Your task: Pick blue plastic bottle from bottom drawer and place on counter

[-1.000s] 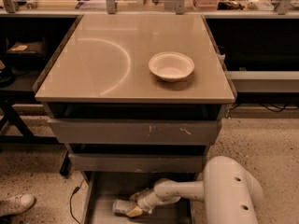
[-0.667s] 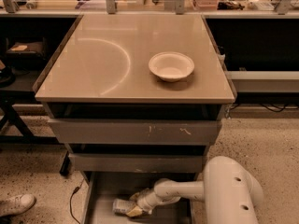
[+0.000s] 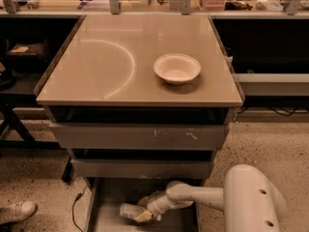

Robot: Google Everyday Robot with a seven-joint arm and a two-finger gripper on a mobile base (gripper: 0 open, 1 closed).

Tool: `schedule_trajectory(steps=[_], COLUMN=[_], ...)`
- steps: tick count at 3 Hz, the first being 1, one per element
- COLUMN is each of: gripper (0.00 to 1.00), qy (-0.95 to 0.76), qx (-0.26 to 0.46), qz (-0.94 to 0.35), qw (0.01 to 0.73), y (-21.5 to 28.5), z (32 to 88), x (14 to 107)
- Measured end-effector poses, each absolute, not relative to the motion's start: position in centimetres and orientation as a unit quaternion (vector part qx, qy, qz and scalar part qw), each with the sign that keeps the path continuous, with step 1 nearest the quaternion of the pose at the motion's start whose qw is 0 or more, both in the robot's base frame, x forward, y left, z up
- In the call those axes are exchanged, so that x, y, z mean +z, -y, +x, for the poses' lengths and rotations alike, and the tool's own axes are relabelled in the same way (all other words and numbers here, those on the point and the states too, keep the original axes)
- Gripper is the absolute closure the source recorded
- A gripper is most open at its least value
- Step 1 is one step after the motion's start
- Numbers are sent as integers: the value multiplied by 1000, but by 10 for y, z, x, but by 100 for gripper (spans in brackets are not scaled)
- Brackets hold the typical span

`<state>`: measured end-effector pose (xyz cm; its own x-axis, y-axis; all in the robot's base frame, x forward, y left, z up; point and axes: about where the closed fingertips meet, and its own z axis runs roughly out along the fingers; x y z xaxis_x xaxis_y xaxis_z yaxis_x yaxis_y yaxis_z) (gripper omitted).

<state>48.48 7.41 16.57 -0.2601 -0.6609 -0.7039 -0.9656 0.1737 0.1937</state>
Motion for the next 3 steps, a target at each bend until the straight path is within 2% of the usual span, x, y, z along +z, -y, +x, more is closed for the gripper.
schedule_trajectory(steps=[2, 3], gripper=[100, 100], qy=[-706, -693], qx=[363, 379], qz=[-546, -544], qw=[266, 283], y=[-24, -15], z=[485, 481], x=[254, 281])
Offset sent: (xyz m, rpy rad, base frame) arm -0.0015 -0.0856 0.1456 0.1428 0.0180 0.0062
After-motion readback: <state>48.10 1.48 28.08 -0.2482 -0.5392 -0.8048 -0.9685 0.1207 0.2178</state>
